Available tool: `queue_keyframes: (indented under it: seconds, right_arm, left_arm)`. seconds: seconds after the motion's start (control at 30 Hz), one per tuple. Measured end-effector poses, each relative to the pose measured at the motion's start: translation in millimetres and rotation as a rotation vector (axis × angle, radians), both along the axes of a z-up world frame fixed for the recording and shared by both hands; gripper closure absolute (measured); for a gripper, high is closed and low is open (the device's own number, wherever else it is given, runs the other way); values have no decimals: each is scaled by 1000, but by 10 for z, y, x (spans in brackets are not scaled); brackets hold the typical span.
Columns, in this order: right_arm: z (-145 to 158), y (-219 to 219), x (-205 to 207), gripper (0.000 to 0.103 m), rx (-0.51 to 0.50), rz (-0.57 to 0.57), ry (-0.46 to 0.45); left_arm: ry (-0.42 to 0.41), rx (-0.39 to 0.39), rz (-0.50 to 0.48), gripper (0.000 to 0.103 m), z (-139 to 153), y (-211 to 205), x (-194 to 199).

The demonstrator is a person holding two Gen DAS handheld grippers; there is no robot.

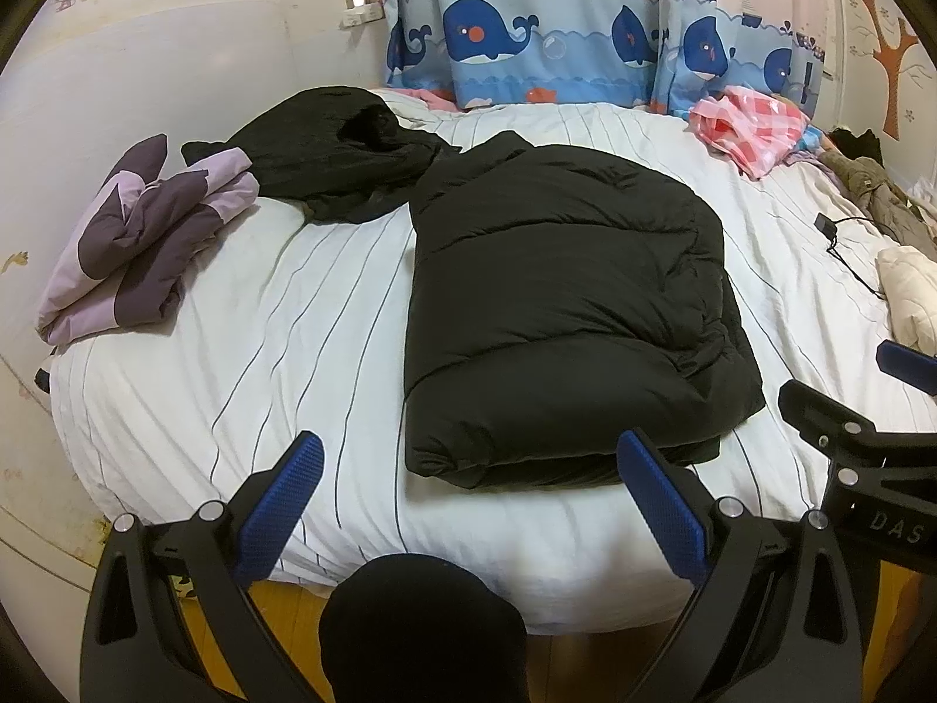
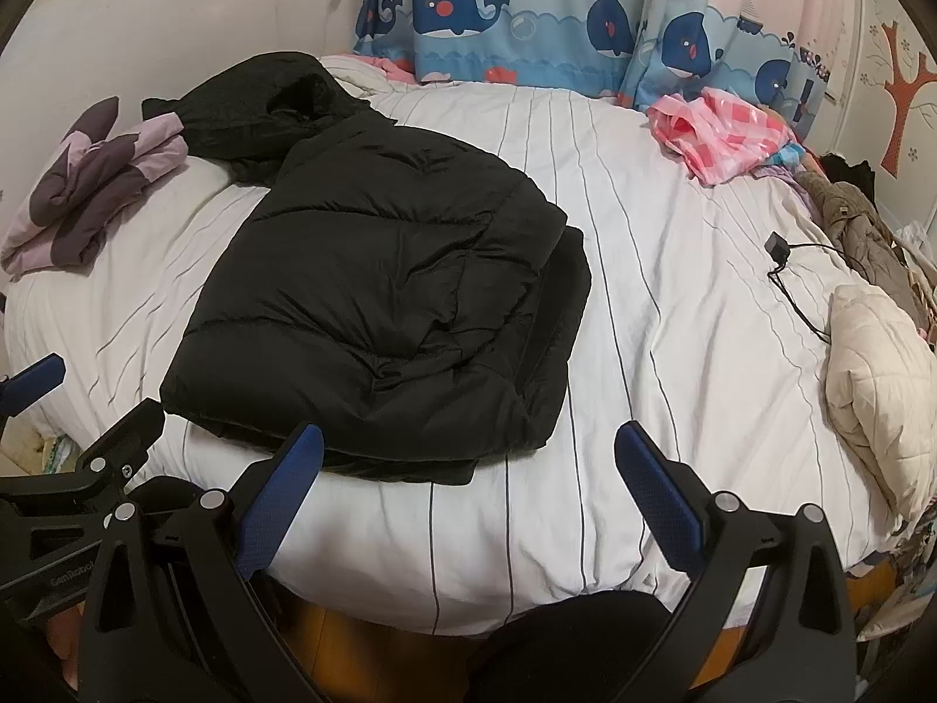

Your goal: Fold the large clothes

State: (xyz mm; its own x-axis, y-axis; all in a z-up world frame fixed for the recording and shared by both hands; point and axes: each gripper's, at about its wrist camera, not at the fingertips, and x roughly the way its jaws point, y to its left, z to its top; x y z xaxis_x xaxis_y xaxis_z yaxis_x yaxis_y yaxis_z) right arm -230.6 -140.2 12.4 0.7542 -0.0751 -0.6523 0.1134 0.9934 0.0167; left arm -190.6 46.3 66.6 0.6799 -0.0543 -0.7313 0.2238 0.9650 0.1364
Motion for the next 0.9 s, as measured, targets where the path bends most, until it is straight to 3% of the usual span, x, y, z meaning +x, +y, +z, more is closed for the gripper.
queue_keyframes:
  seconds: [0.9]
  right_arm:
    - [-24,44,-6,7,6,0,6]
  left_arm:
    - [-2,-3,15,7,20,66,1]
